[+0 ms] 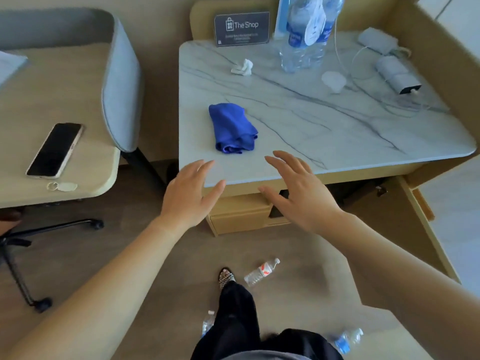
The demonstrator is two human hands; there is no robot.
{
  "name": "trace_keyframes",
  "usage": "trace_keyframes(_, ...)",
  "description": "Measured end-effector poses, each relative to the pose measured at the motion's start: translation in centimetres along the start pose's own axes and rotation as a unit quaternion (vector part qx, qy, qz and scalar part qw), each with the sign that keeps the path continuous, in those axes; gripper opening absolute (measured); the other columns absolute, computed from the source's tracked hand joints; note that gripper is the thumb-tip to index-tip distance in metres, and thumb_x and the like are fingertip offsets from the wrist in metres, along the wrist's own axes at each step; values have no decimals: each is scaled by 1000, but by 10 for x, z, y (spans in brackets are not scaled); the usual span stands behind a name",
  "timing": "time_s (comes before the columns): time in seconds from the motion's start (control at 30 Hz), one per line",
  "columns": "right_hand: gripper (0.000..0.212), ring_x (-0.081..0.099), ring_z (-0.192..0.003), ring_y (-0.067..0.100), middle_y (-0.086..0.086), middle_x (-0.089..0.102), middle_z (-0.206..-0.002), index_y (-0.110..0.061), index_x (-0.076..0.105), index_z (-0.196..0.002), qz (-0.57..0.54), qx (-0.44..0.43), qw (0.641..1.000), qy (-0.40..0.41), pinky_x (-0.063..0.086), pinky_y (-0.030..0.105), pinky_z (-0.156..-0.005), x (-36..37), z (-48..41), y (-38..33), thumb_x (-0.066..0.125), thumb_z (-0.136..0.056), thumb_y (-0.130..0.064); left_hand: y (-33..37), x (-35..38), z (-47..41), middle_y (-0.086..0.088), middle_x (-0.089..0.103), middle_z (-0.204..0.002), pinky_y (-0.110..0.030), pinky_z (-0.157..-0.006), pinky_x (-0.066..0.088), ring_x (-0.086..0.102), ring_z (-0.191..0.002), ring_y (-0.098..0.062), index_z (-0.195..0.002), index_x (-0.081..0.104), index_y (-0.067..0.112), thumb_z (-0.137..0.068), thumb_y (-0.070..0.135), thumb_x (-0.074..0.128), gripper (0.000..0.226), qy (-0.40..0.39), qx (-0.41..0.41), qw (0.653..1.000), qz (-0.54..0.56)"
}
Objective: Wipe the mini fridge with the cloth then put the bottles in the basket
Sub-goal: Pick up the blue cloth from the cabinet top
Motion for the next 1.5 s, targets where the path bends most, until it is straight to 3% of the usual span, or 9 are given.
trace_keyframes(0.1,60,17,-139,11,-10,21,-153,-27,29,-144,11,13,1000,-18,33,37,-108,7,-43,-2,44,-92,-52,-22,6,-43,-1,39,-147,-43,-105,37,32,-137,-18,-143,38,20,-92,60,24,66,22,-19,1000,5)
trace_keyframes(0.3,58,18,-138,11,-10,23,-151,-27,30,-143,22,38,999,-17,36,32,-100,14,-103,6,44,-92,-51,-49,29,-107,-8,42,-144,-47,-102,39,35,-134,-25,-135,47,14,-88,55,26,66,28,-38,999,-12)
trace_keyframes(0.57,60,19,-138,11,-9,22,-152,-26,31,-143,3,60,998,-25,37,35,-101,34,-169,22,48,-91,-51,-59,45,-118,-7,33,-152,-44,-95,43,27,-140,-26,-139,45,23,-86,50,31,61,45,-66,997,1)
trace_keyframes(0.8,66,19,-138,19,-5,18,-153,-28,22,-147,-22,34,999,-8,39,40,-99,71,-237,4,52,-90,-45,-63,45,-119,-4,33,-152,-40,-103,39,26,-141,-20,-140,43,18,-91,42,33,56,68,-80,994,26)
trace_keyframes(0.93,58,24,-133,25,-2,26,-149,-29,33,-142,46,17,999,8,36,45,-98,91,-239,7,52,-90,-44,-63,44,-120,-6,34,-151,-38,-107,35,27,-141,-21,-140,43,15,-92,40,33,55,77,-80,993,26)
trace_keyframes(1.07,54,33,-125,26,-1,34,-143,-26,41,-138,15,10,999,29,38,43,-97,89,-224,17,56,-88,-41,-63,43,-119,-6,34,-152,-37,-107,34,27,-141,-21,-141,43,15,-91,39,34,56,80,-82,993,28)
trace_keyframes(1.27,53,32,-124,23,-2,35,-143,-26,43,-136,15,20,999,43,37,43,-101,74,-185,40,60,-87,-38,-64,44,-120,-6,33,-152,-38,-105,37,26,-141,-21,-141,43,15,-91,39,34,56,74,-76,994,26)
trace_keyframes(1.4,53,25,-132,26,-2,29,-148,-32,39,-138,47,56,996,46,32,45,-97,78,-193,28,55,-88,-39,-65,45,-120,-5,33,-152,-38,-104,38,25,-141,-21,-141,42,16,-90,40,35,57,75,-81,994,23)
trace_keyframes(1.5,46,29,-129,31,-2,39,-143,-35,44,-133,104,67,991,53,37,48,-89,86,-203,21,52,-88,-43,-64,45,-121,-7,34,-152,-38,-105,36,27,-140,-22,-141,44,16,-89,39,36,57,78,-79,993,27)
Point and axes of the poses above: each hand's wrist, its own z-axis away from the middle knuckle, its own x-axis out of the palm, y = z × x, the point moved 4 cm from there along -z, towards the middle knuckle
